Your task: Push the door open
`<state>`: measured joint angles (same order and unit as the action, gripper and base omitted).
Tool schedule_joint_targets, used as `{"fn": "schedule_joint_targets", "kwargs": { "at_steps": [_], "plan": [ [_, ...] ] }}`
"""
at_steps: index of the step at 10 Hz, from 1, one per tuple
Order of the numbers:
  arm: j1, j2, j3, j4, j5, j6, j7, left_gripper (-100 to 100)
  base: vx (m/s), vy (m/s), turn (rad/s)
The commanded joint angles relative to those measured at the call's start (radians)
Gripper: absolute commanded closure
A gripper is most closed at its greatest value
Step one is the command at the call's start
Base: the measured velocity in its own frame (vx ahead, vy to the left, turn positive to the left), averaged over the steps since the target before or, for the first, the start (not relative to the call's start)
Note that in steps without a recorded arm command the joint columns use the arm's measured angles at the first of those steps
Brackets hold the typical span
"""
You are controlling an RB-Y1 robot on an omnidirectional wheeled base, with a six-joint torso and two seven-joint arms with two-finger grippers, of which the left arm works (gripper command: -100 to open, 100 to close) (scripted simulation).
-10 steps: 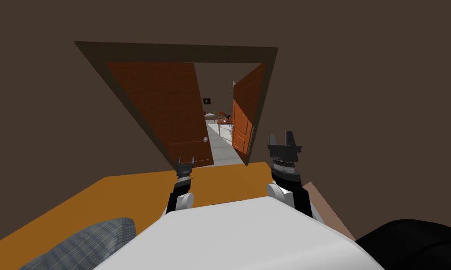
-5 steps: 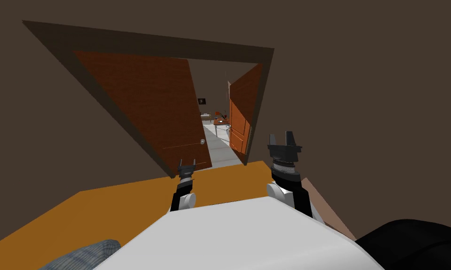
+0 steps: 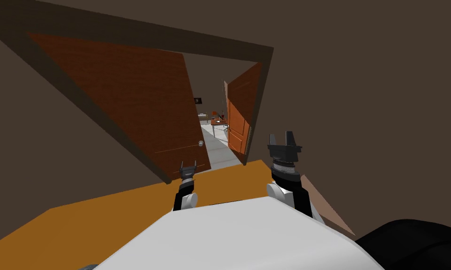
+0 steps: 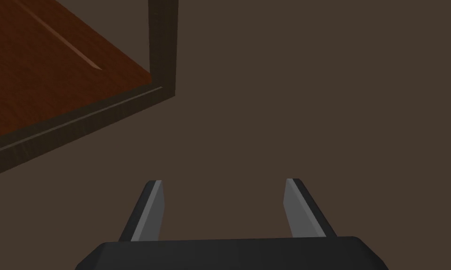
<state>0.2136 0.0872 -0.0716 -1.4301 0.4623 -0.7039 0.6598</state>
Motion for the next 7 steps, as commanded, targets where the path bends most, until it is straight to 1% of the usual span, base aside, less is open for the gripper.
{"fn": "schedule_joint_targets", "kwargs": {
  "at_steps": [1, 7],
  "plan": [
    [-0.009, 0.002, -0.003, 0.038, 0.016, -0.017, 0.026, -100, 0.067, 0.071, -0.137],
    [-0.046, -0.011, -0.014, 0.156, 0.073, -0.061, 0.099, -100, 0.066, 0.081, -0.119]
  ]
}}
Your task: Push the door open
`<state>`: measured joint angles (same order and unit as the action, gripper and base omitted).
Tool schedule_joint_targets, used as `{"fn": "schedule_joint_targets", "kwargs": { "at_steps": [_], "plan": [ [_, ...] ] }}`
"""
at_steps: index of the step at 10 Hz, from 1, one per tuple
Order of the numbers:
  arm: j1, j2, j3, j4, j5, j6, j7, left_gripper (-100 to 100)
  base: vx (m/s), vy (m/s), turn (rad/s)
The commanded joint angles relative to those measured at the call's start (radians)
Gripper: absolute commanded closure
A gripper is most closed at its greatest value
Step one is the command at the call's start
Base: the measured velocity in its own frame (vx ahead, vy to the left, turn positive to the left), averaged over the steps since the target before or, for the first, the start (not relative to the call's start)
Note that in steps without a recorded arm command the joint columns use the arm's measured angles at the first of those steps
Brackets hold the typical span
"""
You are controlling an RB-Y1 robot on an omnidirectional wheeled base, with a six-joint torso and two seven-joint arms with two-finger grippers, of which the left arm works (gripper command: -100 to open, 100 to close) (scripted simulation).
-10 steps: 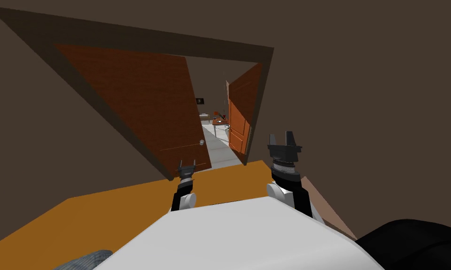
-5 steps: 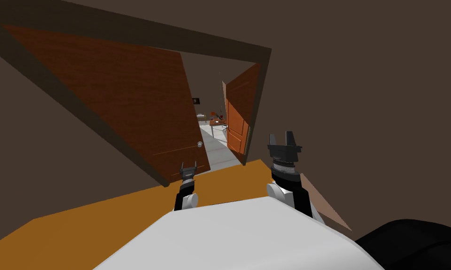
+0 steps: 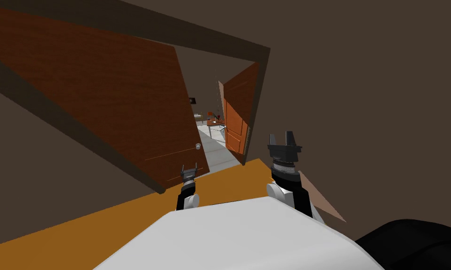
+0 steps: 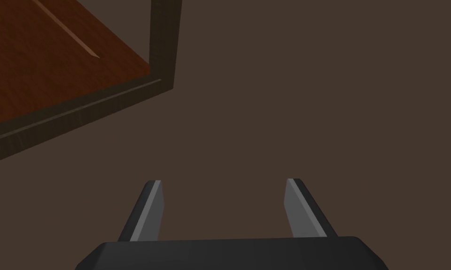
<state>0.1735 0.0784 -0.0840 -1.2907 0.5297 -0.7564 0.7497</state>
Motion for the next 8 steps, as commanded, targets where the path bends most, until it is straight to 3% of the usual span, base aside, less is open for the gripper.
{"fn": "schedule_joint_targets", "kwargs": {
  "at_steps": [1, 8],
  "plan": [
    [-0.012, -0.005, -0.003, 0.036, 0.015, -0.015, 0.021, -100, 0.061, 0.078, -0.107],
    [-0.057, -0.031, -0.016, 0.179, 0.083, -0.067, 0.109, -100, 0.063, 0.096, -0.121]
  ]
}}
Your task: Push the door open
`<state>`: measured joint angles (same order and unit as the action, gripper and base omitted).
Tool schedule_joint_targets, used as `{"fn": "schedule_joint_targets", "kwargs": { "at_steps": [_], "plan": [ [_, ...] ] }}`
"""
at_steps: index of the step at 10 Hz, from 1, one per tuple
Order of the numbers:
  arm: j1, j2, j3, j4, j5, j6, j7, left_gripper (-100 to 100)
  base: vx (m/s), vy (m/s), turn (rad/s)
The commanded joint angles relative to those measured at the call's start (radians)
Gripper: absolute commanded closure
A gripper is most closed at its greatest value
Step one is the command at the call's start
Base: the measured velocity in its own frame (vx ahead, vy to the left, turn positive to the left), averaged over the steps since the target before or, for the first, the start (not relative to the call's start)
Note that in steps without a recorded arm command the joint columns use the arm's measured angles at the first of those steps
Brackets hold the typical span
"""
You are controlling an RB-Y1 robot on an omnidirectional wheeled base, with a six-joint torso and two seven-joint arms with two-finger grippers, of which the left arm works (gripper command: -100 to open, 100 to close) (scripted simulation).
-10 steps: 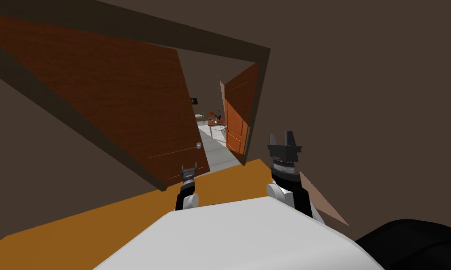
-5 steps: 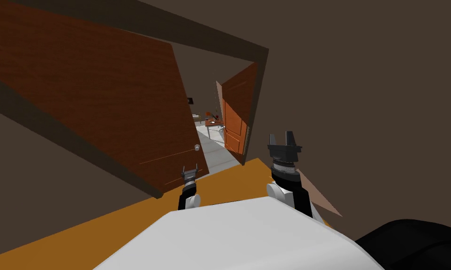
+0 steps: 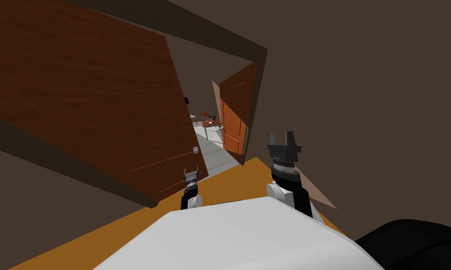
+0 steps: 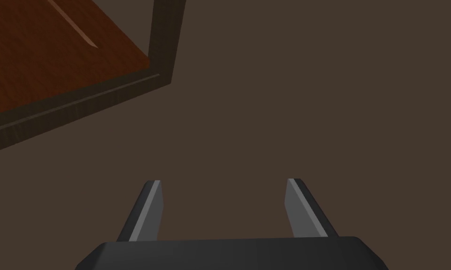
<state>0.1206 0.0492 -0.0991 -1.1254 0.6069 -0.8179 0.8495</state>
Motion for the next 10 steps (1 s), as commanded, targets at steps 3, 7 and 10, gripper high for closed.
{"fn": "schedule_joint_targets", "kwargs": {
  "at_steps": [3, 7, 10],
  "plan": [
    [-0.023, -0.017, -0.006, 0.074, 0.035, -0.028, 0.047, -100, 0.054, 0.088, -0.122],
    [-0.048, -0.042, -0.014, 0.153, 0.073, -0.057, 0.096, -100, 0.059, 0.102, -0.122],
    [-0.065, -0.062, -0.018, 0.205, 0.098, -0.077, 0.128, -100, 0.058, 0.113, -0.103]
  ]
}}
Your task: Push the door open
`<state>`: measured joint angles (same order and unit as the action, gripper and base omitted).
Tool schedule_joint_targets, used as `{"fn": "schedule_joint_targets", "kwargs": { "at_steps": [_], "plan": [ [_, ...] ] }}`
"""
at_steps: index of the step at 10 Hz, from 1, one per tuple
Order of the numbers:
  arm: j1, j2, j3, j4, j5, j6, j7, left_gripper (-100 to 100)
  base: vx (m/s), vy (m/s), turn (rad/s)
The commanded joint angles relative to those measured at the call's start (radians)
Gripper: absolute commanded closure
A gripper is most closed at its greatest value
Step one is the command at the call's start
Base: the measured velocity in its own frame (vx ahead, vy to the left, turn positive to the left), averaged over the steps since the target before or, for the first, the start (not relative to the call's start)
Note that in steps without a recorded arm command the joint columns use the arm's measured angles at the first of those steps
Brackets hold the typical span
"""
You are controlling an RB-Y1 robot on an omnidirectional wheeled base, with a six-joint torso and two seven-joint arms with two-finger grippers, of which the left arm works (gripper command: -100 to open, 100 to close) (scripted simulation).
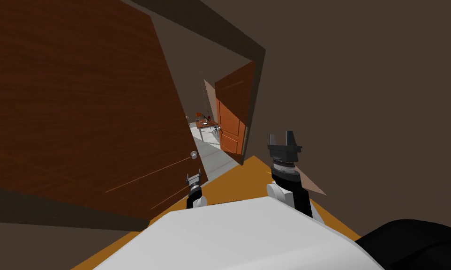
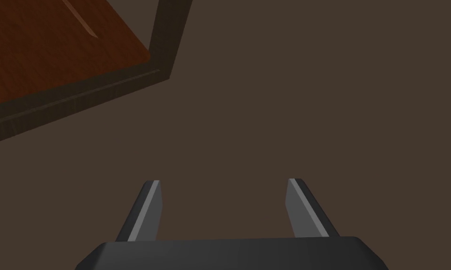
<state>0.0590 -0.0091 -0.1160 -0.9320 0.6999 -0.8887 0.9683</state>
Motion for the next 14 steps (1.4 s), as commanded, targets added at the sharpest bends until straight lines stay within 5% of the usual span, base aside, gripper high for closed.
{"fn": "schedule_joint_targets", "kwargs": {
  "at_steps": [1, 4, 5, 6, 10, 14],
  "plan": [
    [-0.008, -0.011, -0.003, 0.029, 0.013, -0.012, 0.019, -100, 0.046, 0.091, -0.087],
    [-0.022, -0.033, -0.007, 0.072, 0.034, -0.028, 0.046, -100, 0.036, 0.077, -0.086],
    [-0.020, -0.029, -0.005, 0.061, 0.029, -0.022, 0.037, -100, 0.010, 0.042, -0.022],
    [-0.022, 0.004, -0.002, 0.066, 0.032, -0.023, 0.043, -100, 0.112, 0.064, -0.014],
    [-0.027, 0.036, 0.004, 0.072, 0.036, -0.022, 0.049, -100, 0.170, 0.070, -0.021],
    [-0.032, 0.027, 0.013, 0.080, 0.042, -0.021, 0.059, -100, 0.213, 0.088, -0.023]
  ]
}}
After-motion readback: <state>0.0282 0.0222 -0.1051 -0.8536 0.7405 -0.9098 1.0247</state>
